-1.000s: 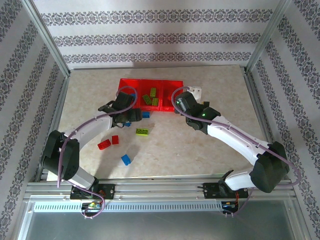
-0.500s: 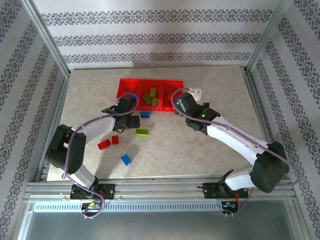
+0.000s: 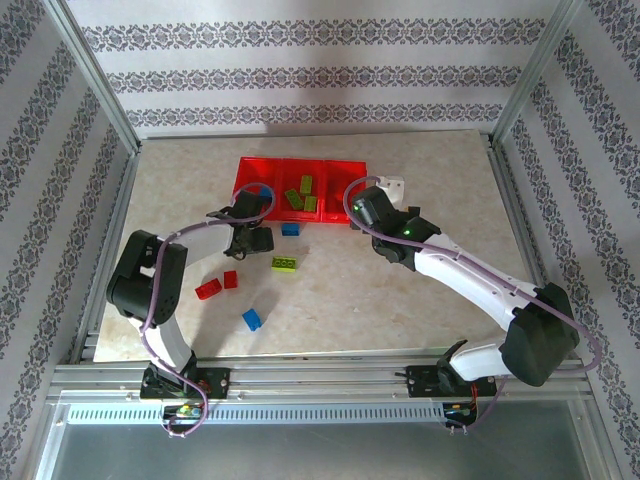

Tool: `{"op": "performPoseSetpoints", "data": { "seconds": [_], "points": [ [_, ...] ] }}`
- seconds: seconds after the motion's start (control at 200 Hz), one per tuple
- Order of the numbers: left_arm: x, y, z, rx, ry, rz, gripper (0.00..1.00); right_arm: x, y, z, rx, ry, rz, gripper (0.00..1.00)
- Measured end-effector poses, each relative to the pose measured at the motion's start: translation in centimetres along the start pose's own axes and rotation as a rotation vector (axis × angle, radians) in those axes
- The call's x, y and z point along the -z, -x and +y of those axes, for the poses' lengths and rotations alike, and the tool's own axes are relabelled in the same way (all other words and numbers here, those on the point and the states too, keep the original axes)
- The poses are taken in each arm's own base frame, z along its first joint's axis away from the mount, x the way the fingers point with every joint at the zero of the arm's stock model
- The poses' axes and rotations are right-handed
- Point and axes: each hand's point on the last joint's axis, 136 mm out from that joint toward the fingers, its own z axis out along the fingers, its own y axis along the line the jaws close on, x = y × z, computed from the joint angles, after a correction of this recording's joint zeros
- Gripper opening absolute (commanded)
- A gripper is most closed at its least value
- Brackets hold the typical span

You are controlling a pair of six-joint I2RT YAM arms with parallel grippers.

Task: Sort the legos into containers by color
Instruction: Pick up the lego from the center of the table.

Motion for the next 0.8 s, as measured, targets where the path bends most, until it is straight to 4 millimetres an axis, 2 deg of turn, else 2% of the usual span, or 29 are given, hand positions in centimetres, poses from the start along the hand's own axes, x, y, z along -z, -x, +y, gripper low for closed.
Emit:
{"op": "performPoseSetpoints", "data": {
  "seconds": [0.175,0.43,0.67,0.8],
  "points": [
    [-0.5,0.5,0.3,0.015,0.005,-0.002,0.63,0.0,0.0,0.0,-0.008,0.0,0.0,0.98],
    [-0.6,0.8,0.3,0.029,0.0,-0.012,0.43,0.0,0.0,0.0,-0.01,0.0,0.0,0.98],
    [-0.5,1.0,0.3,0.038,-0.004,-0.017,0.42,0.0,0.0,0.0,-0.01,0.0,0.0,0.98],
    [0.5,1.7,0.1,0.044,-0.014,-0.045,0.41,0.0,0.0,0.0,-0.01,0.0,0.0,0.98]
  ]
}}
